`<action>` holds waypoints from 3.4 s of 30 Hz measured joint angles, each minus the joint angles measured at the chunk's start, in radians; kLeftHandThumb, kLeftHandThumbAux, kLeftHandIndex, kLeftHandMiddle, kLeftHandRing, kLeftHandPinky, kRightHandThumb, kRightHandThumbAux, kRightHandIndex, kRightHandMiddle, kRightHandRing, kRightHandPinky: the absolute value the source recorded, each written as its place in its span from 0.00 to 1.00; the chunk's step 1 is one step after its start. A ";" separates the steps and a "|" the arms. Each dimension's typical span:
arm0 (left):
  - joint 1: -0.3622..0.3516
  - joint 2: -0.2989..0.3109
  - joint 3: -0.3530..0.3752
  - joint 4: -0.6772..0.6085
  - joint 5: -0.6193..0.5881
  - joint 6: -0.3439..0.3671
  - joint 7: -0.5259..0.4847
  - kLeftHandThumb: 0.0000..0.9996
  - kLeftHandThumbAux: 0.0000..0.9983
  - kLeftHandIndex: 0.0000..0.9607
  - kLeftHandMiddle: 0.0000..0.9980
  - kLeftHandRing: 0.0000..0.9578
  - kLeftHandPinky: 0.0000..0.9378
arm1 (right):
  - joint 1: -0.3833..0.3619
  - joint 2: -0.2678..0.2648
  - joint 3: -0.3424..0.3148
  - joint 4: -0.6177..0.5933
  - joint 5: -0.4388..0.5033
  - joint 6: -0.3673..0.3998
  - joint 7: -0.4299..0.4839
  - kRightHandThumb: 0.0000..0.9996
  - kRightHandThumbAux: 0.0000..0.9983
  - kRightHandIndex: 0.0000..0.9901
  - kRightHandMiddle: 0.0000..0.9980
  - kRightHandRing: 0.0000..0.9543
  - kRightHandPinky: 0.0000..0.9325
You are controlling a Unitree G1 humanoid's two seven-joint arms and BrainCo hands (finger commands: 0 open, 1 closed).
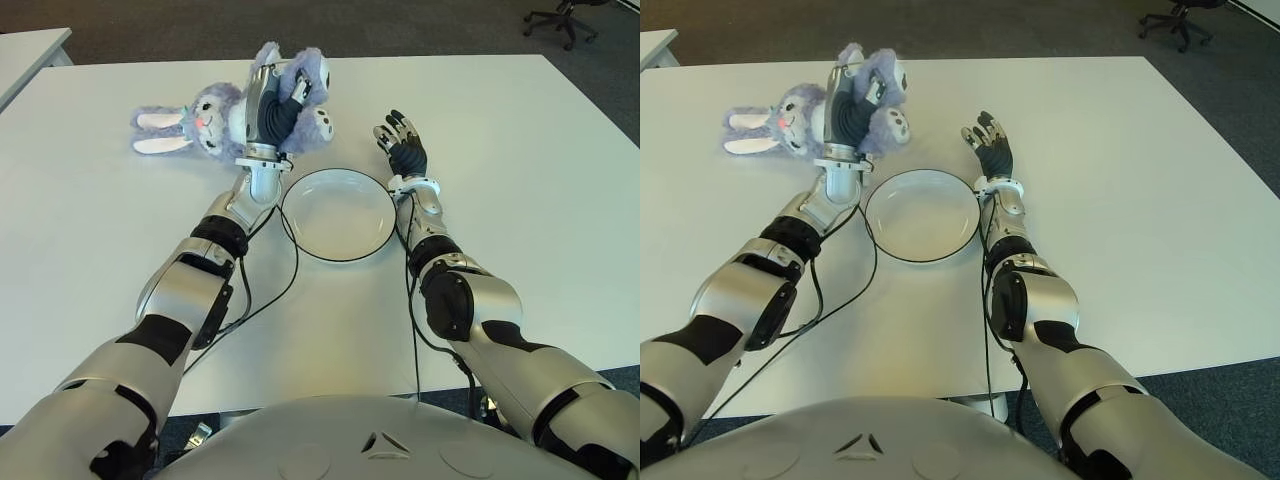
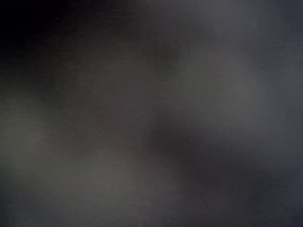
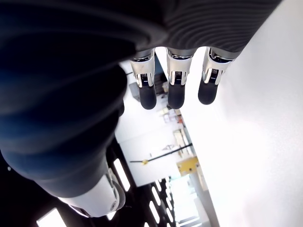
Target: Put the doll into the plate.
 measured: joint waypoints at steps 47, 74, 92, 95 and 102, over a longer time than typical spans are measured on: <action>0.074 -0.045 -0.043 -0.429 0.105 0.244 -0.111 0.81 0.65 0.81 0.86 0.89 0.90 | -0.006 0.009 -0.012 0.000 0.007 0.000 -0.007 0.60 0.77 0.33 0.12 0.10 0.15; 0.131 -0.096 -0.048 -0.545 0.093 0.287 -0.208 0.79 0.67 0.82 0.87 0.89 0.91 | -0.008 0.017 -0.041 0.000 0.038 -0.006 -0.005 0.71 0.72 0.43 0.18 0.11 0.10; 0.149 -0.120 -0.050 -0.554 0.093 0.281 -0.224 0.82 0.65 0.82 0.86 0.89 0.90 | -0.001 0.022 -0.033 0.000 0.032 -0.045 -0.013 0.71 0.72 0.42 0.19 0.12 0.11; 0.149 -0.120 -0.051 -0.554 0.095 0.281 -0.224 0.82 0.65 0.82 0.85 0.88 0.89 | 0.000 0.022 -0.027 0.000 0.030 -0.051 -0.019 0.71 0.72 0.42 0.18 0.12 0.10; 0.149 -0.122 -0.063 -0.553 0.110 0.283 -0.214 0.82 0.64 0.80 0.83 0.87 0.87 | 0.001 0.023 -0.021 -0.001 0.030 -0.052 -0.026 0.70 0.72 0.42 0.18 0.12 0.12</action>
